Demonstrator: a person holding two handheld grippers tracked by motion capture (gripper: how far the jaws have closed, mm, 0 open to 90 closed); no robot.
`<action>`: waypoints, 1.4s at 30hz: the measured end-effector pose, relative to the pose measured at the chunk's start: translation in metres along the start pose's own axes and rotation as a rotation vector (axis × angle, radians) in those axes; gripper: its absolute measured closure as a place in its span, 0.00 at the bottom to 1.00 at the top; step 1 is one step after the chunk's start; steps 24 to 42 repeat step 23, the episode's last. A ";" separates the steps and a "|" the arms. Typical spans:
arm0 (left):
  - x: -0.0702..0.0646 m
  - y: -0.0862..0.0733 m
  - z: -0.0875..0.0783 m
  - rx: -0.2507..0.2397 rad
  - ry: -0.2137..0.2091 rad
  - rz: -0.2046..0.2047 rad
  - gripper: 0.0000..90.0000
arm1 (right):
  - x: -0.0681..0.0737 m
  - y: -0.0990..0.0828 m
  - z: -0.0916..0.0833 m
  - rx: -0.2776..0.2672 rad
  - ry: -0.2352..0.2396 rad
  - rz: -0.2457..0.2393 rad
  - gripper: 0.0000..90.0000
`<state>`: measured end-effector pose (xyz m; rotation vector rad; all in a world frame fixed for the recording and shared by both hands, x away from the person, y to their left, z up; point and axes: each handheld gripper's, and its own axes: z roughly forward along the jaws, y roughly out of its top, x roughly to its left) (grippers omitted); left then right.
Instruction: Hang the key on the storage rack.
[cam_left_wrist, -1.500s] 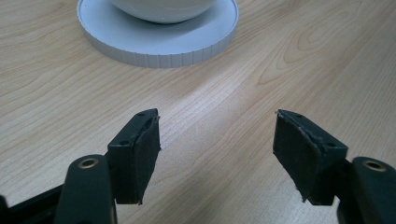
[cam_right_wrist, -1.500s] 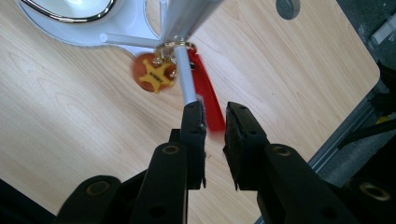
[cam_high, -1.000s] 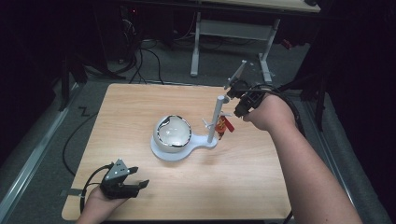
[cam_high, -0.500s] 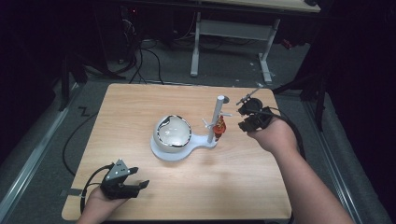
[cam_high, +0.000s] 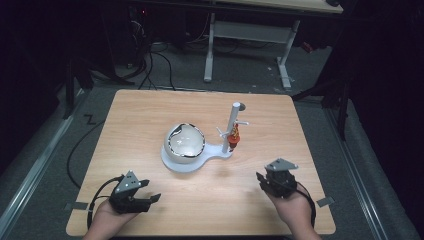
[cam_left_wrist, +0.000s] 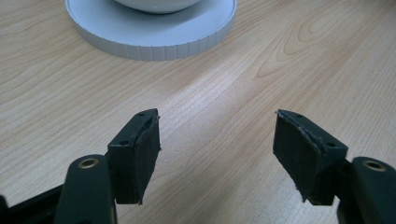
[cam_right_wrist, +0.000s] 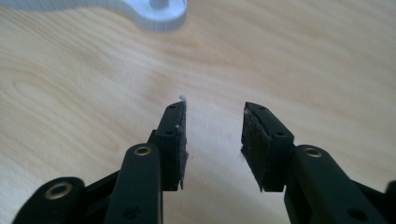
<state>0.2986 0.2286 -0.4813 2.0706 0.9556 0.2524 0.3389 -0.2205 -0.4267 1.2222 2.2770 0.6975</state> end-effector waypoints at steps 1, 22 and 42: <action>0.000 0.000 0.000 -0.002 -0.001 0.000 0.36 | 0.001 -0.010 0.001 -0.015 -0.006 0.023 0.68; 0.000 0.000 0.003 -0.014 0.002 -0.036 0.36 | -0.007 -0.046 0.017 -0.097 -0.011 0.118 0.43; 0.000 0.000 0.003 -0.014 0.003 -0.034 0.36 | -0.007 -0.045 0.018 -0.098 -0.009 0.118 0.43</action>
